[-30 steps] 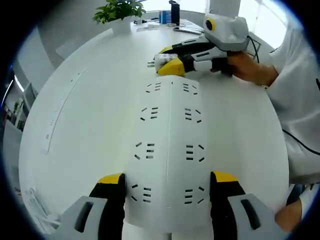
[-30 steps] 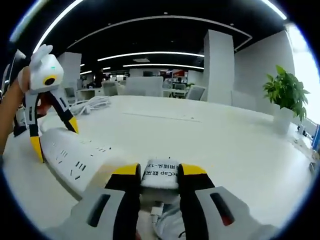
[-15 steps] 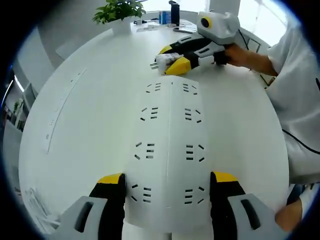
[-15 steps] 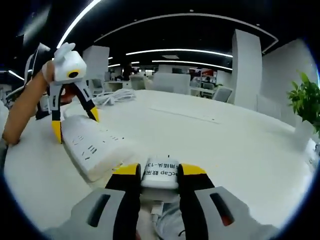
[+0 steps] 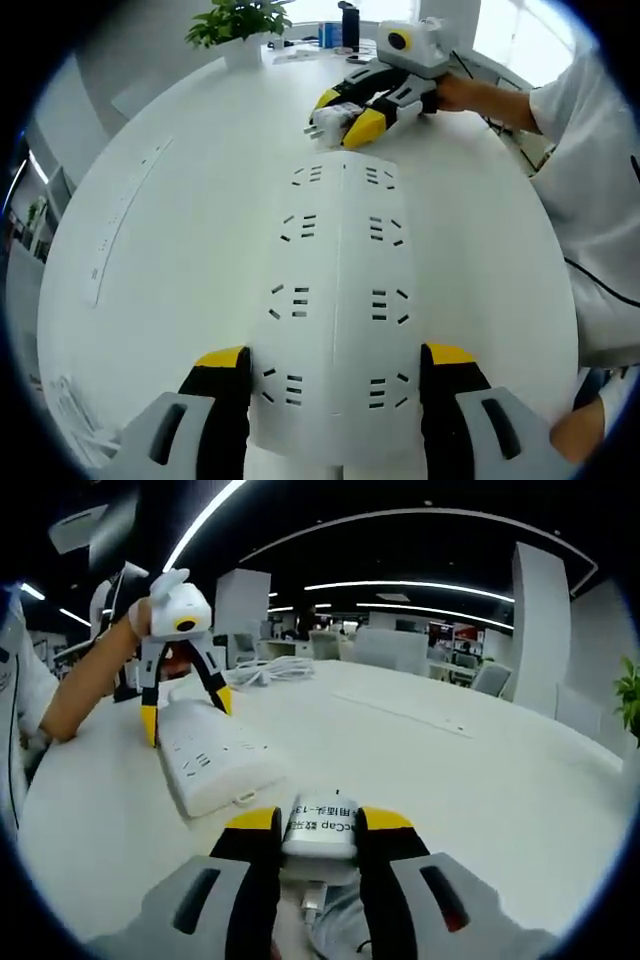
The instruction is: Straighten the power strip on the desk, plug the charger into it
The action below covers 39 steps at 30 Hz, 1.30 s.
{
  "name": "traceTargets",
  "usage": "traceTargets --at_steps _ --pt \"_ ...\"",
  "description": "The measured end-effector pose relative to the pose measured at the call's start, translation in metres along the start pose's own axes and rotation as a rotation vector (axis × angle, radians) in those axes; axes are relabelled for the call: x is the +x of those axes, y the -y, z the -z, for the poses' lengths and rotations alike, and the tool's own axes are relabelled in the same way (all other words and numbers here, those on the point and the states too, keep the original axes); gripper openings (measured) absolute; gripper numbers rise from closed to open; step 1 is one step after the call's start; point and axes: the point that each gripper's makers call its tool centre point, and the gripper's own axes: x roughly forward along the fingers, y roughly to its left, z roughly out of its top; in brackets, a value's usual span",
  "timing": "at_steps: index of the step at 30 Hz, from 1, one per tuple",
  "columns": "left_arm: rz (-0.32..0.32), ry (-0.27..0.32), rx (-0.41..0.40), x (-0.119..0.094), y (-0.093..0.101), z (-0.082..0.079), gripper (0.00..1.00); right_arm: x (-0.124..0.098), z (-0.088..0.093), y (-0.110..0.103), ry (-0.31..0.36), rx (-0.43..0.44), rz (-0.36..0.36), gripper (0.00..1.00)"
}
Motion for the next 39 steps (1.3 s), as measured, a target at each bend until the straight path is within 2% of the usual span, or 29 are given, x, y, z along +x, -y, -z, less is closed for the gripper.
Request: traceTargets --at_steps 3,5,9,12,14,19,24,27,29,31,33,37,39 --pt "0.000 0.001 0.000 0.000 0.000 0.000 0.69 -0.002 0.001 0.008 -0.030 0.018 0.070 0.37" --pt "0.000 0.001 0.000 0.000 0.000 0.000 0.69 -0.004 0.003 0.008 -0.026 0.094 0.100 0.42" --pt "0.001 0.002 0.000 0.000 -0.001 -0.001 0.70 -0.006 0.010 0.007 -0.029 0.122 0.141 0.39" --pt "0.001 0.004 0.001 0.000 -0.001 -0.001 0.70 -0.003 0.013 0.006 -0.026 0.094 0.170 0.33" --pt "0.002 0.006 0.001 0.000 -0.001 -0.001 0.70 -0.003 0.013 0.006 -0.027 0.074 0.173 0.29" --pt "0.003 0.006 0.002 0.001 -0.001 -0.001 0.70 -0.004 0.013 0.006 -0.018 0.095 0.170 0.28" --pt "0.001 0.004 0.001 0.000 -0.001 0.000 0.70 -0.008 0.009 0.010 -0.014 0.166 0.192 0.28" --pt "0.002 0.003 0.002 0.000 -0.001 0.000 0.70 -0.012 0.008 0.009 -0.048 0.242 0.183 0.27" --pt "0.002 0.004 0.002 0.000 -0.001 0.000 0.70 -0.018 0.000 0.004 -0.066 0.334 0.159 0.27" --pt "0.002 0.005 0.002 0.000 -0.001 0.000 0.70 -0.023 -0.012 -0.001 -0.080 0.364 0.126 0.27" --pt "0.002 0.003 0.002 0.000 0.000 0.000 0.69 -0.030 -0.024 -0.010 -0.141 0.340 0.086 0.27" --pt "0.001 0.000 0.002 0.000 -0.001 0.001 0.69 -0.039 -0.056 -0.033 -0.213 0.255 0.023 0.27" --pt "0.001 0.000 0.003 0.000 -0.001 0.001 0.69 -0.038 -0.064 -0.047 -0.253 0.266 -0.007 0.27"
